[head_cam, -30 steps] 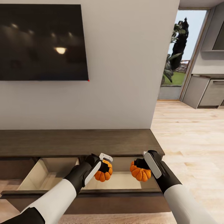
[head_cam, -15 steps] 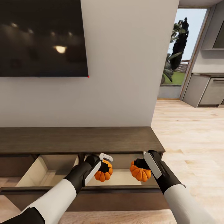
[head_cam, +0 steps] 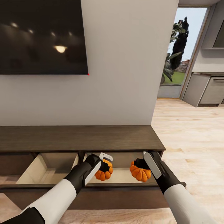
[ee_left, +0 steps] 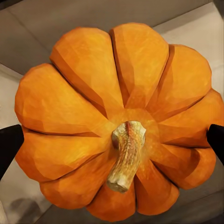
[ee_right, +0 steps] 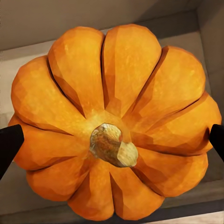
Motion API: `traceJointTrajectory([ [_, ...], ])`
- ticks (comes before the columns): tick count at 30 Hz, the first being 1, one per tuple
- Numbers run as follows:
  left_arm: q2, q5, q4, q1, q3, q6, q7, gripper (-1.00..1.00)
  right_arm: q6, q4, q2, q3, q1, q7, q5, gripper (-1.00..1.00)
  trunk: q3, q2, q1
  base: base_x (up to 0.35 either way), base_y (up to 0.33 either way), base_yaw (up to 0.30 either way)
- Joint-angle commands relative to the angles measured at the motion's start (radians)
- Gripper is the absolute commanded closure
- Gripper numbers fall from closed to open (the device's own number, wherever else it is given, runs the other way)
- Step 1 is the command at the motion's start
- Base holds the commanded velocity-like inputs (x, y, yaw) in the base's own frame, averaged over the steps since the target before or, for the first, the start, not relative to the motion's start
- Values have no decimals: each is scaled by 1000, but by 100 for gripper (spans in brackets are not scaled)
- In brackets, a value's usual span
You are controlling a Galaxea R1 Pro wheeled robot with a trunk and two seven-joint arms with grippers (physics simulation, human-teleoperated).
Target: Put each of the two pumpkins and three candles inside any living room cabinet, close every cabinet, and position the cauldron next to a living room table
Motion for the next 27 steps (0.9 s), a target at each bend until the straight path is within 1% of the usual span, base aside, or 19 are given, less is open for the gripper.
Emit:
traceJointTrajectory([
  [1, 0, 11, -2, -1, -3, 3, 7, 100, 1, -1, 0, 6, -1, -10, -9, 100, -1, 0, 0, 0, 0, 0],
  [8, 0, 11, 0, -1, -3, 3, 7, 100, 1, -1, 0, 21, -1, -10, -9, 100, -1, 0, 0, 0, 0, 0],
  [15, 0, 11, 2, -1, -3, 3, 7, 100, 1, -1, 0, 22, -1, -10, -9, 100, -1, 0, 0, 94, 0, 0],
  [27, 0, 12, 6, -1, -3, 4, 6, 100, 1, -1, 0, 22, -1, -10, -9, 100, -1, 0, 0, 34, 0, 0],
])
